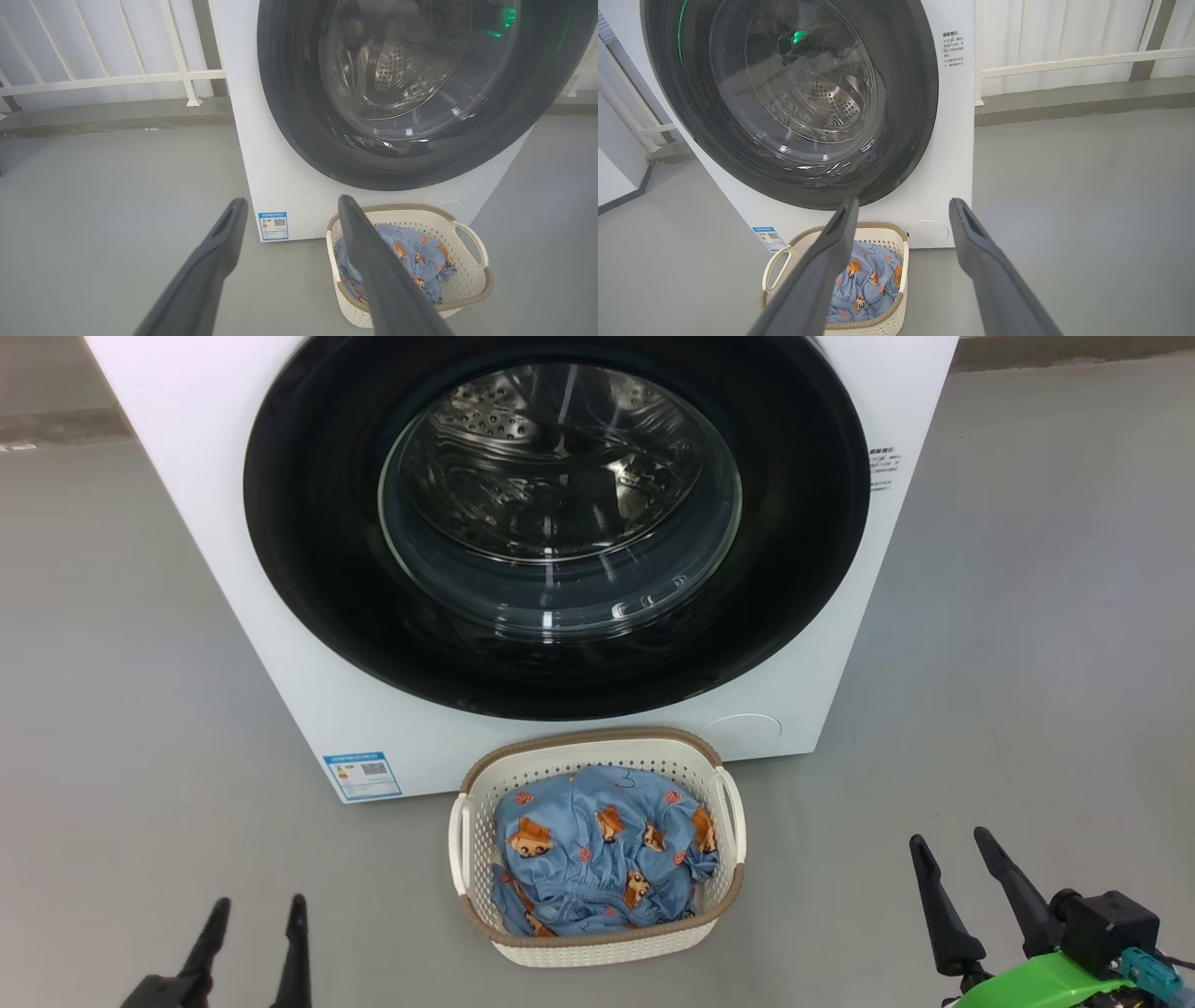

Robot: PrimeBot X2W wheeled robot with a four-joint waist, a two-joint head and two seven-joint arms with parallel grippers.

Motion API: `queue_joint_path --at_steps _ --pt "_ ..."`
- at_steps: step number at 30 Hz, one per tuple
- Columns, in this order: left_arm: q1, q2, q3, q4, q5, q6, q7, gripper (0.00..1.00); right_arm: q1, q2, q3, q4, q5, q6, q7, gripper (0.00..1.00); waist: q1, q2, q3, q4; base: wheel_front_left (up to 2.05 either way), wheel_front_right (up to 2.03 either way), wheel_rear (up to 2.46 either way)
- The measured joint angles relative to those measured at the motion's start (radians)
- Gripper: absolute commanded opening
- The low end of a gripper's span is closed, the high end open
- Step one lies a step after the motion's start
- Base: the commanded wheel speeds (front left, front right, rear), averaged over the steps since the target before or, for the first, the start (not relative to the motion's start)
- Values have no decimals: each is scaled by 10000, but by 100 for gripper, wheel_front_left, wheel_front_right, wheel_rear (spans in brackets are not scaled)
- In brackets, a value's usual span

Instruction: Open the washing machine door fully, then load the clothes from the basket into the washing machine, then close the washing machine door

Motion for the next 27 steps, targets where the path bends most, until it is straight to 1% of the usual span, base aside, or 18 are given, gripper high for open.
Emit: queue_joint_path --at_steps 7,27 --pt "1 23 67 -35 698 0 -123 100 -46 2 -71 -123 -583 0 -173 100 0 0 17 27 0 0 0" --pt "35 -10 307 19 669 -15 -123 100 -46 96 -249 -61 -581 0 -174 100 0 0 -9 46 1 1 -2"
